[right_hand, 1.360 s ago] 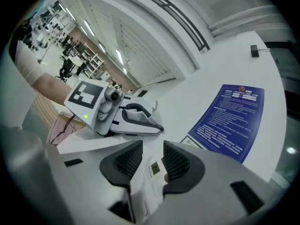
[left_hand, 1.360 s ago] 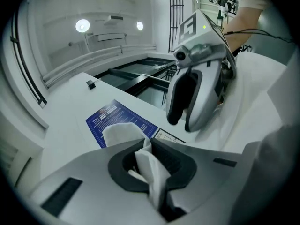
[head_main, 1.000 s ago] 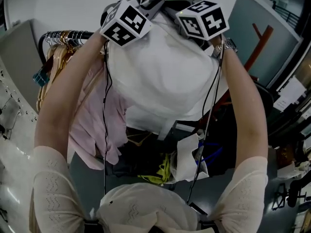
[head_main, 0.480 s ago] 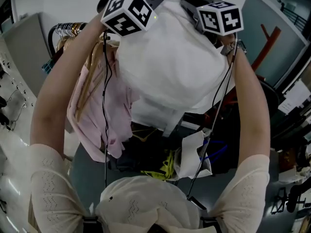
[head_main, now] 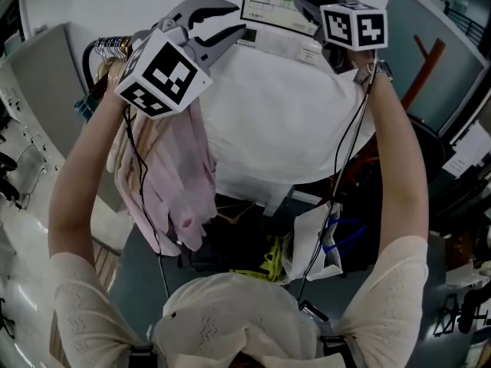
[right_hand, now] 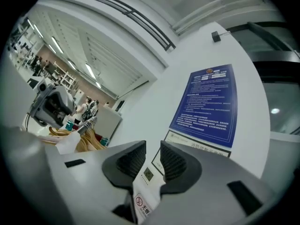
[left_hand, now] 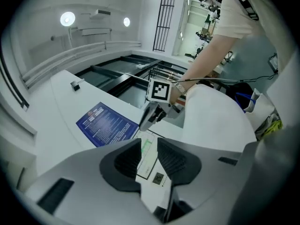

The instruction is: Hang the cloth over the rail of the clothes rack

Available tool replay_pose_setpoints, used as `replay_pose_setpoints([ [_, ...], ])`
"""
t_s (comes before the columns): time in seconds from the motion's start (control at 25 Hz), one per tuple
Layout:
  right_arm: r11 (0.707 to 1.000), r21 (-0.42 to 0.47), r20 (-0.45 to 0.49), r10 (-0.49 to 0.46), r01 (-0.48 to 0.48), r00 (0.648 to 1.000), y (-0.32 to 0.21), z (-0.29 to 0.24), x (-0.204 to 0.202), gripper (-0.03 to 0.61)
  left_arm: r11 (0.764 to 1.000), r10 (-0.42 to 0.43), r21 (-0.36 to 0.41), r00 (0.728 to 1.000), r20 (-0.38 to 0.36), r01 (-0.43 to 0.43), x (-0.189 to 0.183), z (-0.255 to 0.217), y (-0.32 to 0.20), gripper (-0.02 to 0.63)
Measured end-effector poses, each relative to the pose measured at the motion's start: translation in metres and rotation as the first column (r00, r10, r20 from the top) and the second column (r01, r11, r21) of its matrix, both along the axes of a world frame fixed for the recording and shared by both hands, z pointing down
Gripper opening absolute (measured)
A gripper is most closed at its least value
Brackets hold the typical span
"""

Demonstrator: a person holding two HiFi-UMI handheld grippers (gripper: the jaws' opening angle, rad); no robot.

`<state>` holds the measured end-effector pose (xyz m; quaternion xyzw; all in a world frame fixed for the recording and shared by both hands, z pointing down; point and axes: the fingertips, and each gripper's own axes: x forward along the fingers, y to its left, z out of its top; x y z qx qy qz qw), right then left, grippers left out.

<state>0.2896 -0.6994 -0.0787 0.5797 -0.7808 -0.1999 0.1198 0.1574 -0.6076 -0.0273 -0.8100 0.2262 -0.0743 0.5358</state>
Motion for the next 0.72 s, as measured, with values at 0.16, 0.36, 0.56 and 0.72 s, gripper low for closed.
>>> replay_pose_setpoints([
  [0.16, 0.992, 0.108, 0.025, 0.060, -0.062, 0.998, 0.008, -0.020, 0.014, 0.083, 0.999, 0.011, -0.048, 0.999, 0.053, -0.009, 0.009, 0.035, -0.008, 0.107],
  [0.36, 0.973, 0.216, 0.050, 0.075, -0.084, 0.996, 0.054, -0.058, 0.020, 0.083, 0.996, 0.037, -0.079, 0.999, 0.003, -0.037, 0.007, 0.035, -0.012, 0.107],
  [0.56, 0.990, 0.131, -0.027, 0.055, -0.051, 0.998, 0.127, -0.050, -0.006, 0.083, 0.996, -0.015, -0.083, 0.999, -0.030, 0.012, -0.004, 0.028, -0.011, 0.107],
  [0.72, 1.000, 0.026, -0.184, 0.012, -0.008, 0.983, 0.184, 0.012, -0.020, 0.083, 0.999, -0.021, -0.038, 0.998, 0.063, 0.024, -0.018, 0.037, 0.003, 0.107],
])
